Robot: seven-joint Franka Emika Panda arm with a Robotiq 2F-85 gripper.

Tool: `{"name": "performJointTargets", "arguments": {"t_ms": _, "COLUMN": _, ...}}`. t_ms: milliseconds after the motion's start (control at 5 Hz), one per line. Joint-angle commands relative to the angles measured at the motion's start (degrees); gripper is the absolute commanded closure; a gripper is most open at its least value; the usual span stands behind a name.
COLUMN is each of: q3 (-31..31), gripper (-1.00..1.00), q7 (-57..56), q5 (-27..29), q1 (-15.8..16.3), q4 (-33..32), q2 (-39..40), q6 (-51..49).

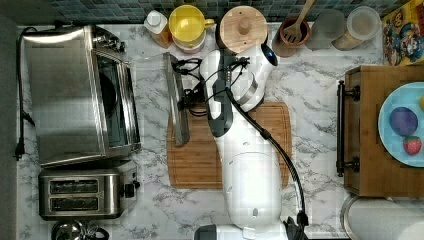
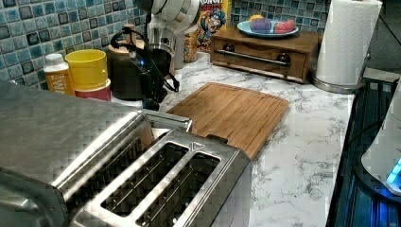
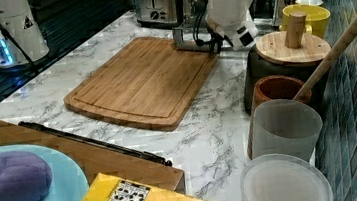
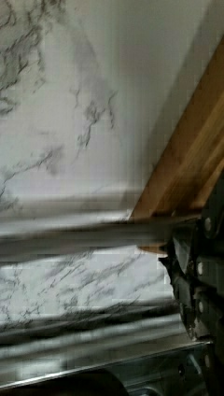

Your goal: Close the oven.

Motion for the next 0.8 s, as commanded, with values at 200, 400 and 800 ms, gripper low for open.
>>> {"name": "performJointTargets", "arguments": {"t_ms": 200, "q3": 3.8, "gripper": 1.0, "q7": 2.4, "q5": 3.9, "q1": 2.7, "q4": 4.0, "q2": -3.8, "q6": -0.6}}
{"name": "performJointTargets", "arguments": {"t_ms": 400, "q3": 4.1, "gripper": 1.0, "q7": 1.5, "q5": 5.0, "q1": 3.6, "q4": 2.8, "q2": -5.0, "q6": -0.7}}
{"name": "performJointTargets", "arguments": {"t_ms": 800, "q3": 7.2, "gripper": 1.0, "q7": 1.4, "q5": 6.5, "q1": 4.6, "q4": -1.3, "q2": -13.2, "q6": 0.8}}
